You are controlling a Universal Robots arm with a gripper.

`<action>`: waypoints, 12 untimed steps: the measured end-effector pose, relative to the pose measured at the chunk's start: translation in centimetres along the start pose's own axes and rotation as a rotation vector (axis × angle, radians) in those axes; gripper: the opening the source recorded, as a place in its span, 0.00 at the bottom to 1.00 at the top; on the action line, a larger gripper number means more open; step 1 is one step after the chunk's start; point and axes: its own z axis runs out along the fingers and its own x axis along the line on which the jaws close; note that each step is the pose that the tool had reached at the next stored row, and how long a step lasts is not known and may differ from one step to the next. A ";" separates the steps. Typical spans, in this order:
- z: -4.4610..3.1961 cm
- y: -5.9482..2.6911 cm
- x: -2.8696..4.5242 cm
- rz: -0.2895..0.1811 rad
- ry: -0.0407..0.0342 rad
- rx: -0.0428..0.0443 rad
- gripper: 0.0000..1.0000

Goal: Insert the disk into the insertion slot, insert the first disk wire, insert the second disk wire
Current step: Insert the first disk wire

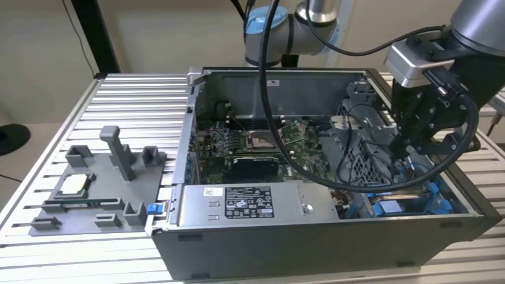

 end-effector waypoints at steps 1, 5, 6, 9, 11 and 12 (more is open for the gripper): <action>0.00 0.01 0.08 0.002 0.0003 0.0003 0.00; -0.05 0.01 0.44 0.009 0.0027 0.0008 0.00; -0.06 0.00 0.54 0.011 0.0037 0.0008 0.00; -0.10 -0.03 0.85 0.014 0.0068 0.0004 0.00; -0.12 -0.07 1.06 0.015 0.0089 -0.0004 0.00; -0.13 -0.08 1.16 0.016 0.0098 -0.0008 0.00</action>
